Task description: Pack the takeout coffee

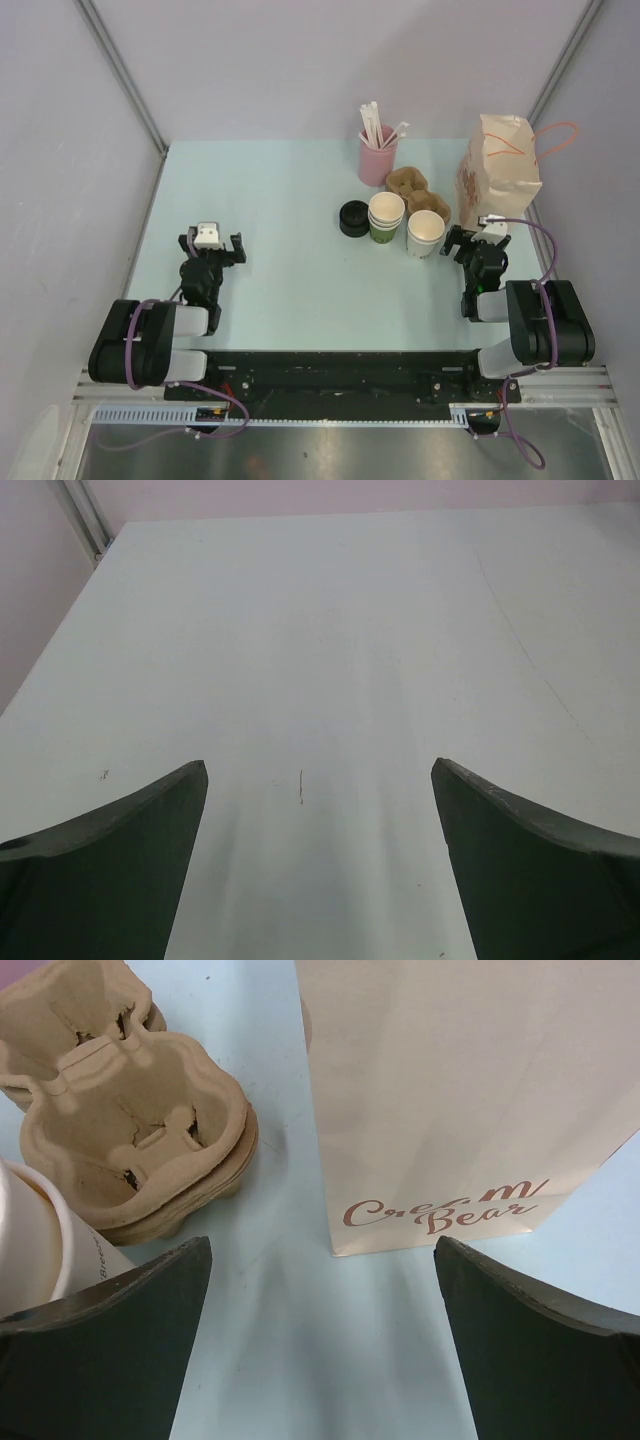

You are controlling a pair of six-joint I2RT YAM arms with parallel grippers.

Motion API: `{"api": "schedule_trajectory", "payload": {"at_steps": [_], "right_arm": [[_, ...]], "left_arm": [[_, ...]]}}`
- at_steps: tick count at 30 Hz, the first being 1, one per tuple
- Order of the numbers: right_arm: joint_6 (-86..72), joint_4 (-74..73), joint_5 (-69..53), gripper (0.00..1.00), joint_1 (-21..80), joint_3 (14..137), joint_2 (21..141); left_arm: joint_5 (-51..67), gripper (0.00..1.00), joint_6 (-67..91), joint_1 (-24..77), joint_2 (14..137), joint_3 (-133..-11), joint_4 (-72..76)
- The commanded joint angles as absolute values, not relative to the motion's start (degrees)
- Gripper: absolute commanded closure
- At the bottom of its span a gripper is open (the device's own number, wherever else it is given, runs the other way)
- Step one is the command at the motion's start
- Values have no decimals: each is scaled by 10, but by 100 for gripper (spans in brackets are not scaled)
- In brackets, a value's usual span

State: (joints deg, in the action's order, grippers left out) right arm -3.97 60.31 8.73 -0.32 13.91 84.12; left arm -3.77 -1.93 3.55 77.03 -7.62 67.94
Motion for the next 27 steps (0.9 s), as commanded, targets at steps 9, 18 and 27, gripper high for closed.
{"api": "schedule_trajectory", "payload": {"at_steps": [9,18,27], "right_arm": [[-71,416,126,0,20,176,652],[-108,232,33,4,35,220,439],[-45,-24,0,14,153,421,483]], "left_arm": [[-26,0,-27,34,768,-93,689],[97,0,-64,34,690,-307,278],[229,0,-91,61,706,-584,-126]]}}
